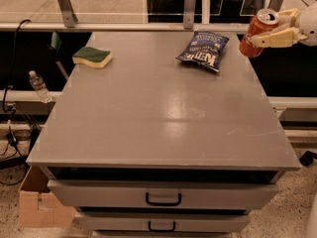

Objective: Move coke can near blue chip bag

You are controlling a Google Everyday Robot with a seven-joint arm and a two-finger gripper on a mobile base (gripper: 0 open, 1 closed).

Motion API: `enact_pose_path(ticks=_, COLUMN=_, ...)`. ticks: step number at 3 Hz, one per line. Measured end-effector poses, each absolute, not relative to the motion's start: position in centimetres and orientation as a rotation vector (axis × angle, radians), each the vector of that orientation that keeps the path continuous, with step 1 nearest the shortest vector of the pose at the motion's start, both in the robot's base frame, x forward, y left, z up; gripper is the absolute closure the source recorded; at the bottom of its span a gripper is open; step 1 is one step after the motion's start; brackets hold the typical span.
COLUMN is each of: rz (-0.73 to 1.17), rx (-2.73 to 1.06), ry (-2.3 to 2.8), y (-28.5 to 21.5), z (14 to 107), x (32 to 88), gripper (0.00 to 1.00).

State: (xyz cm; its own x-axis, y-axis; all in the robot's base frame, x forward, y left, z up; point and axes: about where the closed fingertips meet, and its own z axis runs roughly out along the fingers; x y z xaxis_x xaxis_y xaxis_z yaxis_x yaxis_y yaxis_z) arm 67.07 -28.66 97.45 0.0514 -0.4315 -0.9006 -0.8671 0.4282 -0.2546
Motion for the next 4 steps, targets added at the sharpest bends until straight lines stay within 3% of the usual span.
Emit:
enact_pose_path(ticks=3, rz=0.522, rx=-1.073, ry=1.739, y=-27.4, z=90.8, x=70.5, gripper=1.00)
enact_pose_path(ticks=4, rz=0.524, rx=-1.051, ry=1.768, y=-27.6, z=90.0, x=70.9, gripper=0.83)
